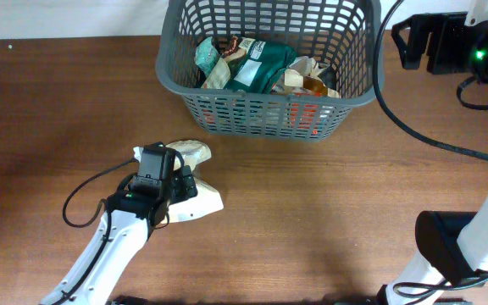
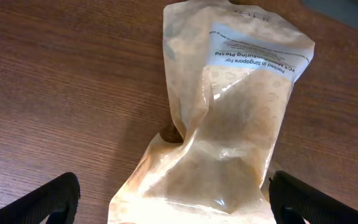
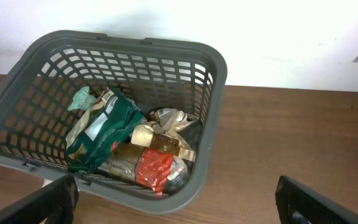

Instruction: Pack container

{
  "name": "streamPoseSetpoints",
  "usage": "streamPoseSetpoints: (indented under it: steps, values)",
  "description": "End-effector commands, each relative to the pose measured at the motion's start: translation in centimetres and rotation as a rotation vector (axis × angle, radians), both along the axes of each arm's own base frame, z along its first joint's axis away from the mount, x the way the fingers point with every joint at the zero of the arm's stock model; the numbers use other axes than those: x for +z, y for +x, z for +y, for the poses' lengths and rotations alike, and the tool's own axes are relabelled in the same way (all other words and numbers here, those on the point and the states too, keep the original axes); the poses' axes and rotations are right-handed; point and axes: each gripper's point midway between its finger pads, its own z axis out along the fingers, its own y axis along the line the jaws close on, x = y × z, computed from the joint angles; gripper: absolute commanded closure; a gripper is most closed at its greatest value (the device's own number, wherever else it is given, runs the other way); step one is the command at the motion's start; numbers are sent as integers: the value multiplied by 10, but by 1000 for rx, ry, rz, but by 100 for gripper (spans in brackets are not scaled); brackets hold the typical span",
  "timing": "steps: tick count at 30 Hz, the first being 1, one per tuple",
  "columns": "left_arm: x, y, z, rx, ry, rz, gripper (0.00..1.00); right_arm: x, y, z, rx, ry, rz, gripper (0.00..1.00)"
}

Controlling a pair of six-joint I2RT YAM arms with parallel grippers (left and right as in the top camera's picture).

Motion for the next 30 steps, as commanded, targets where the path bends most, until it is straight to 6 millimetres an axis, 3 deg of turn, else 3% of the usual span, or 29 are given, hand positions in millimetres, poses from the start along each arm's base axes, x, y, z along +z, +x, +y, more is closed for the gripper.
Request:
streamPoseSetpoints:
  steps: [1, 8, 12, 17, 25, 30]
  values:
    - [3, 3, -6, -61, -12, -1, 8, -1, -1, 4, 12, 8, 6, 1]
    - [3, 2, -20, -106, -85, 8, 11, 0, -2, 6, 24, 17, 5, 1]
    - [1, -4, -31, -138, -142, 34, 18, 0, -2, 6, 24, 17, 5, 1]
    - [1, -10, -33, -146, -156, 66, 20, 0, -2, 6, 24, 17, 5, 1]
    - [27, 7, -32, -182, -107, 53, 21, 0, -2, 7, 27, 19, 5, 1]
    - [33, 18, -34, -184, -91, 100, 21, 0, -2, 7, 27, 19, 5, 1]
